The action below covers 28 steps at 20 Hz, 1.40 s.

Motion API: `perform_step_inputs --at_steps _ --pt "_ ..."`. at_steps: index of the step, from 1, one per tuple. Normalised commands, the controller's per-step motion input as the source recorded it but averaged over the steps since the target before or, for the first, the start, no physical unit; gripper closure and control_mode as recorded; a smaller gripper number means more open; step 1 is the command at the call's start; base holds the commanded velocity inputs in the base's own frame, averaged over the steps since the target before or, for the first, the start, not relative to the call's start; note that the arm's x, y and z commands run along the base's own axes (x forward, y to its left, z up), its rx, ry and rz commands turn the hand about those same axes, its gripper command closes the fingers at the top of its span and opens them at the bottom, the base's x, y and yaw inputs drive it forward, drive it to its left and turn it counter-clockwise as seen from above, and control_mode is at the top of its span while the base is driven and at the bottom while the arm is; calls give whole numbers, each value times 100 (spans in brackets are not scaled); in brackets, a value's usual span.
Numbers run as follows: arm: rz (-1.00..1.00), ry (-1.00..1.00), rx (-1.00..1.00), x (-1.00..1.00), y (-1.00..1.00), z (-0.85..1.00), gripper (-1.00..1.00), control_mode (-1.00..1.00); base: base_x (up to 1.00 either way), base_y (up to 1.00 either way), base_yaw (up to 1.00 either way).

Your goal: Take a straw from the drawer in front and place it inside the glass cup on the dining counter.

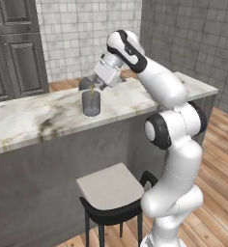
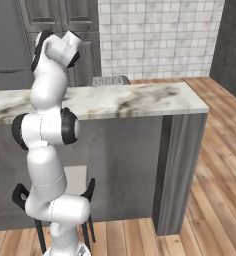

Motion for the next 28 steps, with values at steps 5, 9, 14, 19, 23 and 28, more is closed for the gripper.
perform_step_inputs --at_steps 5,9,14,19,23,28 --pt "-5 -9 -20 0 -31 26 -100 -100 0 0 0" --pt "-4 0 -14 -6 -46 18 -100 -100 0 0 0" --pt "-1 2 -8 -48 -55 5 -100 -100 0 0 0" --pt "-3 0 -6 -97 -50 0 -100 -100 0 0 0" --pt "-6 1 -1 -100 -36 -1 -100 -100 0 0 0" --pt "-7 0 0 -100 -23 -12 -100 -100 0 0 0"
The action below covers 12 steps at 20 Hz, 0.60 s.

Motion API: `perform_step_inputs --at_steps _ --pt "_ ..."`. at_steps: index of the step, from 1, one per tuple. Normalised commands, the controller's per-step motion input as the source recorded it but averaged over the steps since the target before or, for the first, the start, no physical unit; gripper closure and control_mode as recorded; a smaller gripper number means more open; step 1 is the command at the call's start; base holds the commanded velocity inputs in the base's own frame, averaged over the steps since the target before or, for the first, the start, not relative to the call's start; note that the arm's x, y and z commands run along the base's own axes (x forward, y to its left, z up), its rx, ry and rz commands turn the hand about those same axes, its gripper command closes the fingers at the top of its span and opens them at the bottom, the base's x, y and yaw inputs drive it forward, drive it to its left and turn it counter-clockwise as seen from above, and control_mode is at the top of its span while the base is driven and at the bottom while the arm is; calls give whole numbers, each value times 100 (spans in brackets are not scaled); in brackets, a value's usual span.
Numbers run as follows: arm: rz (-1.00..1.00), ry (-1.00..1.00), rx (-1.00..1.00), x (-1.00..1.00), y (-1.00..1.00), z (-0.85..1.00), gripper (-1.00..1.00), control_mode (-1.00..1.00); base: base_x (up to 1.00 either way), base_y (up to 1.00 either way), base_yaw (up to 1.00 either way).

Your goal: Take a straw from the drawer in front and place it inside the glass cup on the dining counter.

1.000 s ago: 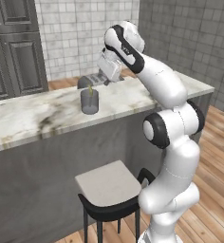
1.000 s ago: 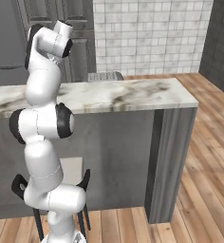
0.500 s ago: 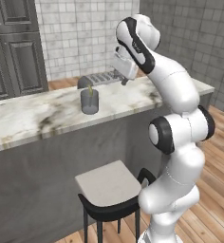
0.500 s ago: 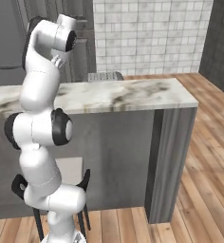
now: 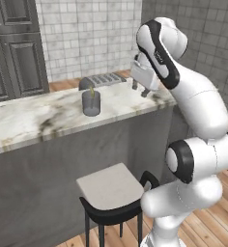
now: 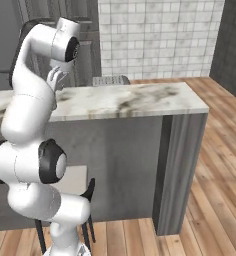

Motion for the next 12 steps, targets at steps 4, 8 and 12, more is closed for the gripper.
perform_step_inputs --at_steps 4,8,12 --pt "-6 -1 -4 -100 -11 -17 -100 -100 0 0 0" --pt "-4 -22 -10 -100 0 -2 -100 -100 0 0 0" --pt "-5 -21 -11 -84 0 0 -100 -100 0 0 0"
